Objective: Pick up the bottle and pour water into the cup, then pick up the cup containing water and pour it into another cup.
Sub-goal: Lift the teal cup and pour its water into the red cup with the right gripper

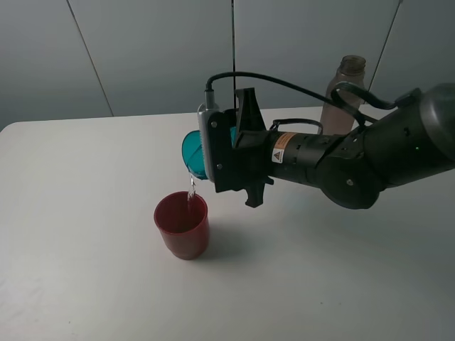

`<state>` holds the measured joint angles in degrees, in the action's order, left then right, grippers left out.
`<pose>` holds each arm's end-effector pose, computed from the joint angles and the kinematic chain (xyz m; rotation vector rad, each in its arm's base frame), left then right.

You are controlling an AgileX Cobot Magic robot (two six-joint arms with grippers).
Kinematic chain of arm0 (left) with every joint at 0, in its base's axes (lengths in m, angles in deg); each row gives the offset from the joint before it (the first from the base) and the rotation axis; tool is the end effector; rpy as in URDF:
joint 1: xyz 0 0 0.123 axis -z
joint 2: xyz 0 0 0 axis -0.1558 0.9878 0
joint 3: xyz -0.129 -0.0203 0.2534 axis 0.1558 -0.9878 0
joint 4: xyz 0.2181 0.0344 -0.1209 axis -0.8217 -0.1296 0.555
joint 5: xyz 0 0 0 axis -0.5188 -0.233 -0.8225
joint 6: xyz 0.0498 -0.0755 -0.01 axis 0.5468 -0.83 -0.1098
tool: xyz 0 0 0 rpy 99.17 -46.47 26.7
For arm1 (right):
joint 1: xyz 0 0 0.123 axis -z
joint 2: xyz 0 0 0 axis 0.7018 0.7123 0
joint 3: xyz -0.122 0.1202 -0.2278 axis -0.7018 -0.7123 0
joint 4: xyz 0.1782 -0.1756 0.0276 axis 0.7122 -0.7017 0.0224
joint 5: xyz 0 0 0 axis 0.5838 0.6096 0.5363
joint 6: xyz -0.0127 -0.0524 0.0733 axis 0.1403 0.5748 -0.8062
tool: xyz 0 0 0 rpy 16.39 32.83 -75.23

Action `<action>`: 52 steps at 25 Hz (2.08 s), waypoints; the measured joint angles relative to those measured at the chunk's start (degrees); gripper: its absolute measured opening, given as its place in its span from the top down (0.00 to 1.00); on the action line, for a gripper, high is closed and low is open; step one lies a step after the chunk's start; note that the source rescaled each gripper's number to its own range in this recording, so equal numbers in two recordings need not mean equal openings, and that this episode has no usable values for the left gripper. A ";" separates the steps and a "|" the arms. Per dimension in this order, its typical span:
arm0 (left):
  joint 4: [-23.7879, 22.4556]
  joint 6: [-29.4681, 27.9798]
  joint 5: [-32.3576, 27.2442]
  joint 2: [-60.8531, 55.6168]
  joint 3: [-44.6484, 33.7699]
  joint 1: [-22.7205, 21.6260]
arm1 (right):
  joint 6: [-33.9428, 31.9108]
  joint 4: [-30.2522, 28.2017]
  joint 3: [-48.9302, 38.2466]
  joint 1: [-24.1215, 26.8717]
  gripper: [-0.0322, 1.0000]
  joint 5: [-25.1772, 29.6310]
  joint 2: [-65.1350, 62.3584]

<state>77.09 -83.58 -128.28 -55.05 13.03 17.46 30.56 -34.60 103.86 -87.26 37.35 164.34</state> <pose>-0.0065 0.0072 0.2787 0.1007 2.0488 -0.0299 0.2435 0.2270 0.1455 -1.7304 1.0567 -0.3231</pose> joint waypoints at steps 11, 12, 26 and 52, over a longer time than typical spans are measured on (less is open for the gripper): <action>0.00 0.00 0.00 0.00 0.00 0.00 | 5.51 3.25 1.52 -2.00 0.95 -0.15 0.00; 0.00 0.00 0.00 0.00 0.00 0.00 | 6.38 3.51 1.52 -2.26 0.95 -0.15 0.00; 0.00 0.00 0.00 0.00 0.00 0.00 | 14.56 6.91 2.10 -2.95 0.95 -0.46 0.00; 0.00 0.00 0.00 0.00 0.00 0.00 | 28.65 8.69 2.10 -5.22 0.95 -2.55 0.00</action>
<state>77.09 -83.58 -128.28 -55.05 13.03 17.46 59.21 -25.91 105.96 -92.47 34.80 164.34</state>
